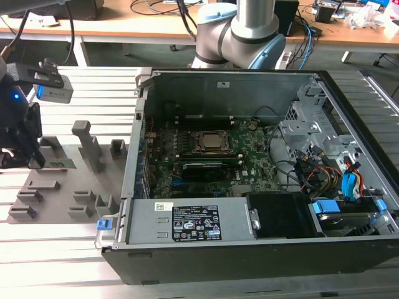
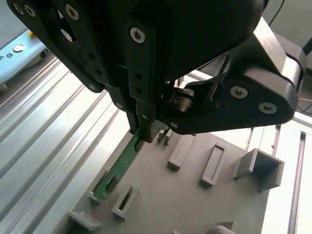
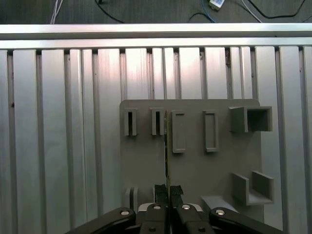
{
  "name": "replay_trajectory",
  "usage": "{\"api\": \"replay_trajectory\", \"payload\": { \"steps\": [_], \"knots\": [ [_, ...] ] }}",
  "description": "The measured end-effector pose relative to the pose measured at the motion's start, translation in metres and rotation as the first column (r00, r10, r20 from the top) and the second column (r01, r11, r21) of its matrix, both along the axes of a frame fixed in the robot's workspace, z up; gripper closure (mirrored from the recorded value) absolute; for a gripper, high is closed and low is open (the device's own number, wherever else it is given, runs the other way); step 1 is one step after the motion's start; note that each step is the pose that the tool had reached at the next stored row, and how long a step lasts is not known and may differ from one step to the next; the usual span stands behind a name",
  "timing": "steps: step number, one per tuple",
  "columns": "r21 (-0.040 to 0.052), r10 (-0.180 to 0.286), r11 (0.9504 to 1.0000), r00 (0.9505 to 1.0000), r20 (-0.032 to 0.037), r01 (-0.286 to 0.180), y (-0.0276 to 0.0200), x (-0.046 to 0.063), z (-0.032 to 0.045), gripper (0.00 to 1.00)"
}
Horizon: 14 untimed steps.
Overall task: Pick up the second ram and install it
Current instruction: 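Pick up the second ram and move it above second insertion slot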
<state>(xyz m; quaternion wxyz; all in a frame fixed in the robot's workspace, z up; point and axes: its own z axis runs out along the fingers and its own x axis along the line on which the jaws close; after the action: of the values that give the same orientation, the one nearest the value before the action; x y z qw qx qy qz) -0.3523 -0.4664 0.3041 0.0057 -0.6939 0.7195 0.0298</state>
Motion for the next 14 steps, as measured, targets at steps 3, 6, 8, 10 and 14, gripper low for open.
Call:
{"api": "replay_trajectory", "payload": {
  "steps": [3, 6, 8, 10, 14],
  "knots": [
    [0.0000, 0.000, 1.0000, 1.0000, 0.0000, 0.000, 0.0000, 0.000, 0.0039, 0.86],
    [0.0001, 0.000, 1.0000, 1.0000, -0.0001, 0.000, 0.0000, 0.000, 0.0102, 0.86],
    [0.0001, 0.000, 1.0000, 1.0000, 0.0000, 0.000, 0.0000, 0.001, 0.0129, 0.86],
    [0.0002, 0.000, 1.0000, 1.0000, -0.0001, 0.000, 0.0000, 0.001, 0.0163, 0.86],
    [0.0004, 0.000, 1.0000, 1.0000, -0.0001, 0.000, 0.0000, 0.001, 0.0226, 0.86]
  ]
}}
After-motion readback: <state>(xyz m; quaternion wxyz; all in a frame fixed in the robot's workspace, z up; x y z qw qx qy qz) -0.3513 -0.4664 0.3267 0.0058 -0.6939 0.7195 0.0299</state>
